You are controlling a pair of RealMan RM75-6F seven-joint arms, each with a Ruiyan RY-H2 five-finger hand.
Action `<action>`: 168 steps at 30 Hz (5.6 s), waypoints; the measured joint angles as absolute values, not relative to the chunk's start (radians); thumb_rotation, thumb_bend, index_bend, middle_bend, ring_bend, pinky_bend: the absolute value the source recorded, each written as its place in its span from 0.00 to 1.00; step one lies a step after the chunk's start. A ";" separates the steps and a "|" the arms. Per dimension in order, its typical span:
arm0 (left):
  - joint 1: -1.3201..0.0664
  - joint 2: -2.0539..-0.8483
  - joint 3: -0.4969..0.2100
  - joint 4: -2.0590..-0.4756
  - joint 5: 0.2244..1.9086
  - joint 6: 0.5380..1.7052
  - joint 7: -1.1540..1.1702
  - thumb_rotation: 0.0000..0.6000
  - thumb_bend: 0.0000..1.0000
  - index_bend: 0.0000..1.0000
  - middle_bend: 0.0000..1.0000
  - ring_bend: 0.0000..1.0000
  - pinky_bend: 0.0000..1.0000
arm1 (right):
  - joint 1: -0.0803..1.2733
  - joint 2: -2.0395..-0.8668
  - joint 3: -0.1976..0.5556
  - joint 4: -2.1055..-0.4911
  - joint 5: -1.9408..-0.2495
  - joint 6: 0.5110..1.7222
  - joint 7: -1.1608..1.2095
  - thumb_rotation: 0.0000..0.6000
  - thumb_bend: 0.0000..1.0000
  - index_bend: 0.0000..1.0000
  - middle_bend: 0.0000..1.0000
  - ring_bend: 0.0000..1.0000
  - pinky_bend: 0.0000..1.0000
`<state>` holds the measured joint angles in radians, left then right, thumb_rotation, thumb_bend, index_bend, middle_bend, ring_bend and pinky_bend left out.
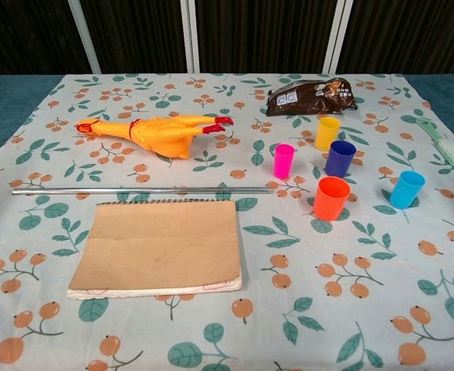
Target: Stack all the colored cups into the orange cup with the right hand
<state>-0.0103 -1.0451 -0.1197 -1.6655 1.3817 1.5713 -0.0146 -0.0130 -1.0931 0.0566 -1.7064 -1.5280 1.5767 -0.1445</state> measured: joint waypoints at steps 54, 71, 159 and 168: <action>-0.012 -1.035 -0.113 -1.691 1.369 1.549 -0.002 1.00 0.21 0.13 0.03 0.00 0.00 | 0.251 -0.891 0.152 -1.858 -1.473 1.201 0.049 1.00 0.26 0.05 0.00 0.02 0.11; -0.018 -1.028 -0.120 -1.692 1.352 1.533 -0.022 1.00 0.24 0.13 0.03 0.00 0.00 | 0.648 -1.132 0.286 -1.800 -0.957 0.920 -0.337 1.00 0.26 0.21 0.00 0.02 0.09; -0.029 -1.033 -0.133 -1.720 1.312 1.518 0.002 1.00 0.25 0.13 0.03 0.00 0.00 | 0.723 -1.276 0.141 -1.888 -0.924 1.101 -0.517 1.00 0.42 0.55 0.00 0.05 0.10; -0.029 -1.031 -0.136 -1.717 1.304 1.513 -0.005 1.00 0.25 0.13 0.03 0.00 0.00 | 0.711 -1.340 0.110 -1.855 -0.964 1.124 -0.539 1.00 0.42 0.55 0.00 0.05 0.10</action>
